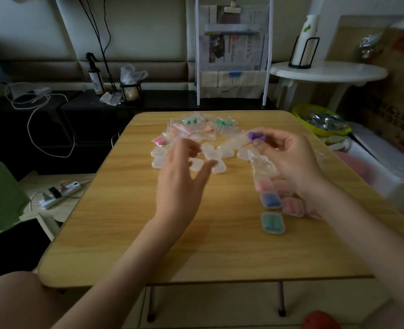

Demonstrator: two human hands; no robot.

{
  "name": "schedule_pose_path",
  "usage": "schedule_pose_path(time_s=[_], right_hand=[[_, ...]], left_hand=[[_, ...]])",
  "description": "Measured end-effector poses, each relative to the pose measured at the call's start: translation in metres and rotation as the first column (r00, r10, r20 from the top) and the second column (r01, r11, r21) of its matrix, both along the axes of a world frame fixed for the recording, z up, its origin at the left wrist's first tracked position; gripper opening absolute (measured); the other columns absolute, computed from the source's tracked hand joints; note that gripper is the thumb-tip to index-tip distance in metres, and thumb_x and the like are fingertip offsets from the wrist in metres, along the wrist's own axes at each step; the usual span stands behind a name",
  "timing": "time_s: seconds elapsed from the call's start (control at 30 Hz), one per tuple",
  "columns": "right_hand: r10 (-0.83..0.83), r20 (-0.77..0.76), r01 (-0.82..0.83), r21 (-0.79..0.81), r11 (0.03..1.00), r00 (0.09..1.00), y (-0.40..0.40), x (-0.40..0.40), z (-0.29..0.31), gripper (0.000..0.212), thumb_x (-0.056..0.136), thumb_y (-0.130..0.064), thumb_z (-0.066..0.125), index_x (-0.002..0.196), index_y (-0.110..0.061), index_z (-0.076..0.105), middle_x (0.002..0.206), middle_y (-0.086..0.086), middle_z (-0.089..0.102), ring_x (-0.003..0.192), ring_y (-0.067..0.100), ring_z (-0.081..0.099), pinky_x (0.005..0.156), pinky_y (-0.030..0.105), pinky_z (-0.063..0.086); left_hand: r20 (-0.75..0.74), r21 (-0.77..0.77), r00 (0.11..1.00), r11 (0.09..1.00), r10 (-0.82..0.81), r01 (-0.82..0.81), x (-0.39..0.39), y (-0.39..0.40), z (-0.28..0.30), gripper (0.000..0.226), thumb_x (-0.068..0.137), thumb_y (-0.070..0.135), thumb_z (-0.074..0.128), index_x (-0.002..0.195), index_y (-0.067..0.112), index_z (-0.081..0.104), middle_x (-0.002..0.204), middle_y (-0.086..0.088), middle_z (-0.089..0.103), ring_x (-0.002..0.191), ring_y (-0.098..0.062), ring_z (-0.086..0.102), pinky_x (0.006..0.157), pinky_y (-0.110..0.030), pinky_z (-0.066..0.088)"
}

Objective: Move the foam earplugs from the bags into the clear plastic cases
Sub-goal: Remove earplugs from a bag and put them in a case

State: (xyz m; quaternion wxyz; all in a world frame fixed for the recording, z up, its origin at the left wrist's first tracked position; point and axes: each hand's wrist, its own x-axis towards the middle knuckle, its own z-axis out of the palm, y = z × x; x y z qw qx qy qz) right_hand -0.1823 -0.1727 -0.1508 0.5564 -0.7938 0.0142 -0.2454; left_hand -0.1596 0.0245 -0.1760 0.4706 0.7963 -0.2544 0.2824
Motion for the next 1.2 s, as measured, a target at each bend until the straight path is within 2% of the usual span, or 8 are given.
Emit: schedule_pose_path(time_s=[0.13,0.3,0.5,0.6,0.73,0.87,1.0,1.2], right_hand=[[-0.242,0.013,0.242,-0.125,0.962,0.97,-0.037,0.009,-0.008,0.017,0.088,-0.015,0.065,0.095,-0.03,0.07,0.093,-0.01,0.07,0.089,0.006,0.065,0.075,0.015,0.047],[-0.394,-0.031,0.349,-0.404,0.845,0.919,-0.06,0.009,-0.022,0.016,0.088,-0.017,0.063,0.103,-0.012,0.068,0.089,0.002,0.066,0.081,0.017,0.06,0.066,0.023,0.038],[-0.496,-0.042,0.347,-0.664,0.663,0.867,-0.062,0.005,-0.025,0.016,0.09,-0.028,0.057,0.102,-0.018,0.06,0.104,0.013,0.059,0.102,0.034,0.051,0.074,0.031,0.034],[-0.456,0.024,0.355,-0.663,0.659,0.89,-0.053,0.0,-0.016,0.01,0.091,-0.024,0.054,0.096,-0.016,0.053,0.088,0.007,0.058,0.082,0.027,0.053,0.062,0.03,0.031],[-0.356,-0.091,0.269,-0.494,0.827,0.93,-0.037,-0.004,-0.009,0.006,0.096,-0.016,0.044,0.095,-0.011,0.043,0.071,0.001,0.051,0.059,0.014,0.046,0.052,0.029,0.033],[-0.088,-0.322,0.127,0.104,0.986,0.943,-0.021,-0.001,-0.008,0.013,0.094,-0.01,0.038,0.085,-0.017,0.044,0.065,0.004,0.051,0.05,0.011,0.042,0.042,0.021,0.028],[0.321,-0.267,-0.089,0.627,0.774,0.909,-0.008,-0.006,-0.007,0.02,0.09,-0.001,0.035,0.085,-0.014,0.049,0.064,0.004,0.055,0.051,0.009,0.038,0.041,0.018,0.027],[0.446,-0.271,-0.172,0.662,0.73,0.853,0.004,-0.003,-0.001,0.029,0.091,0.0,0.034,0.096,-0.007,0.061,0.068,0.002,0.054,0.053,0.007,0.04,0.045,0.018,0.029]], left_hand=[[-0.067,0.377,0.938,0.862,-0.34,0.339,-0.017,-0.012,-0.002,0.038,0.08,0.041,0.06,0.112,0.02,0.057,0.114,0.012,0.054,0.1,0.004,0.045,0.087,-0.018,0.046],[-0.226,0.572,0.845,0.637,-0.484,0.517,-0.026,-0.024,-0.014,0.047,0.083,0.044,0.065,0.126,0.028,0.057,0.138,0.006,0.047,0.128,-0.009,0.037,0.101,-0.033,0.043],[-0.187,0.613,0.861,0.629,-0.473,0.478,-0.028,-0.026,-0.021,0.041,0.088,0.036,0.062,0.127,0.026,0.058,0.135,0.003,0.05,0.126,-0.013,0.038,0.098,-0.037,0.045],[-0.136,0.624,0.88,0.65,-0.456,0.434,-0.029,-0.026,-0.022,0.037,0.09,0.033,0.059,0.126,0.024,0.058,0.132,0.003,0.053,0.124,-0.014,0.041,0.094,-0.036,0.048],[-0.104,0.679,0.895,0.627,-0.434,0.382,-0.032,-0.027,-0.023,0.04,0.094,0.035,0.053,0.132,0.025,0.052,0.137,0.003,0.05,0.127,-0.015,0.041,0.098,-0.035,0.045],[-0.122,0.66,0.913,0.656,-0.388,0.367,-0.029,-0.025,-0.019,0.042,0.095,0.038,0.05,0.136,0.028,0.048,0.14,0.005,0.047,0.129,-0.013,0.038,0.099,-0.034,0.041],[-0.091,0.724,0.975,0.658,-0.204,0.206,-0.004,-0.022,-0.009,0.046,0.097,0.045,0.039,0.141,0.032,0.038,0.148,0.009,0.036,0.136,-0.01,0.028,0.112,-0.033,0.028],[-0.045,0.806,0.998,0.591,0.034,0.016,0.04,-0.012,-0.011,0.053,0.1,0.043,0.035,0.149,0.028,0.022,0.158,0.004,0.017,0.145,-0.014,0.011,0.116,-0.033,0.008]])
